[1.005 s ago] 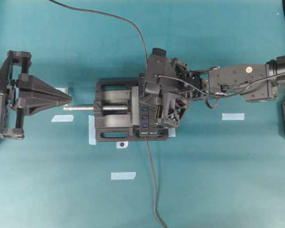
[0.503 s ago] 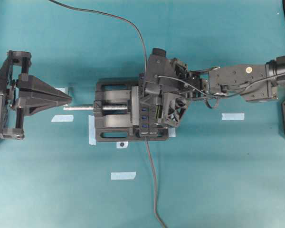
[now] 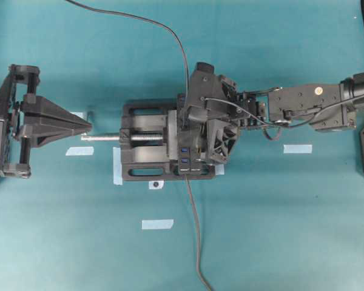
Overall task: Insert the USB into the center port of the fixed hub
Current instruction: 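Push the plug into the center blue port with the right gripper, then open the right gripper and lift it off the plug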
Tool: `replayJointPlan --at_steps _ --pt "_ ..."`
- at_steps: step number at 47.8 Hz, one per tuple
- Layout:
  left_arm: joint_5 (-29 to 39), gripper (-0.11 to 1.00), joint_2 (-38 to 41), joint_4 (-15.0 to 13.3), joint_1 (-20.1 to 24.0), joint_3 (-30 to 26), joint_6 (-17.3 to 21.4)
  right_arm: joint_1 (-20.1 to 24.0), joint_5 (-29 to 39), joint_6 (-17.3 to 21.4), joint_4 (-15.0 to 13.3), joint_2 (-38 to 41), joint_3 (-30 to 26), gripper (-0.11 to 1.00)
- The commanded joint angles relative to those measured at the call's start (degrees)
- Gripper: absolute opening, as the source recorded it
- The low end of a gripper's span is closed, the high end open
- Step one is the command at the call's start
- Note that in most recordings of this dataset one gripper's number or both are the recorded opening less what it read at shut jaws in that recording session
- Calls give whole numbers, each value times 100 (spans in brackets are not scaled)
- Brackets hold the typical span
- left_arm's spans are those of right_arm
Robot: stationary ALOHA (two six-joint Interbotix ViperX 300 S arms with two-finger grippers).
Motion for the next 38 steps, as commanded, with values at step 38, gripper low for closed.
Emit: replayJointPlan --at_steps 38 --pt "-35 0 -9 9 0 -88 -9 18 132 53 9 -264 -35 84"
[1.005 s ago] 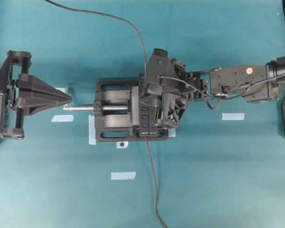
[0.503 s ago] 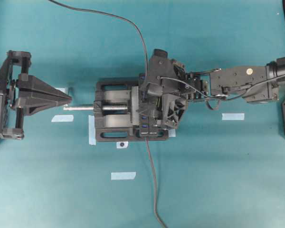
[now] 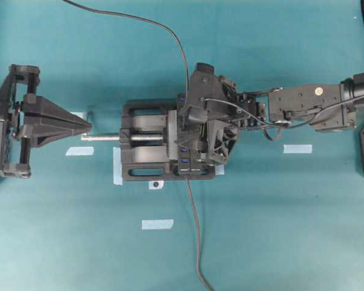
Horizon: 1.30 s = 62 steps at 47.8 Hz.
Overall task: Insert the USB into the center port of the fixed hub
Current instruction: 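Open the right gripper and lift it off the plug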
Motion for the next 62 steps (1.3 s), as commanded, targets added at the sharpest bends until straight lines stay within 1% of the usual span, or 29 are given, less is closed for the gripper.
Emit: replayJointPlan --at_steps 1,8,31,58,62 --pt "-26 0 -9 9 9 -88 -9 26 62 53 9 -255 -35 84" --pt "-26 0 -9 9 9 -79 -9 26 123 53 9 -431 53 84" --pt "-26 0 -9 9 9 -70 -9 9 79 26 9 -1327 624 84" --pt "-26 0 -9 9 9 -53 -9 9 70 9 0 -1942 1020 84" --pt "-26 0 -9 9 9 -44 -88 0 70 0 9 -2057 1107 84"
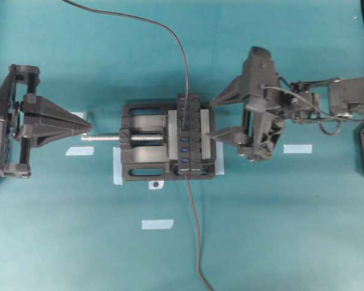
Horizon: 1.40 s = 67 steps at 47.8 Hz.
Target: Insert the USB into the center port of the fixed hub
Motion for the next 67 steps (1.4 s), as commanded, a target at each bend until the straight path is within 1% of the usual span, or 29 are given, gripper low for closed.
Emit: replayJointPlan --at_steps 1,6,29,42,67 --pt "-35 0 0 0 9 -53 -88 0 -53 0 0 -237 18 84" --pt "-35 0 0 0 9 -53 -176 0 -53 0 0 -378 149 84" --pt "-35 0 0 9 9 -35 -193 0 -53 -18 -18 -905 492 84" --pt "-35 0 0 0 9 -35 -193 0 -132 9 -18 -1283 800 84" --pt "-35 0 0 9 18 -26 -167 26 -483 -9 -18 -1433 1143 84"
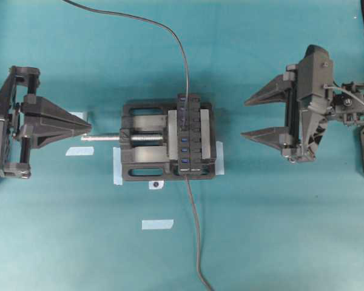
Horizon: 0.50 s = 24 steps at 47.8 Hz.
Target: Insert the USB into the center port of the fixed hub
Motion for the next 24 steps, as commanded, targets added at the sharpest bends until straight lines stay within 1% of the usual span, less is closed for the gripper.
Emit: replayJointPlan --at_steps 1,24 --pt "-35 0 0 18 9 -53 18 18 -123 0 -9 -62 -44 84" --pt "-44 0 -9 9 44 -9 44 18 -149 9 -9 -70 18 84"
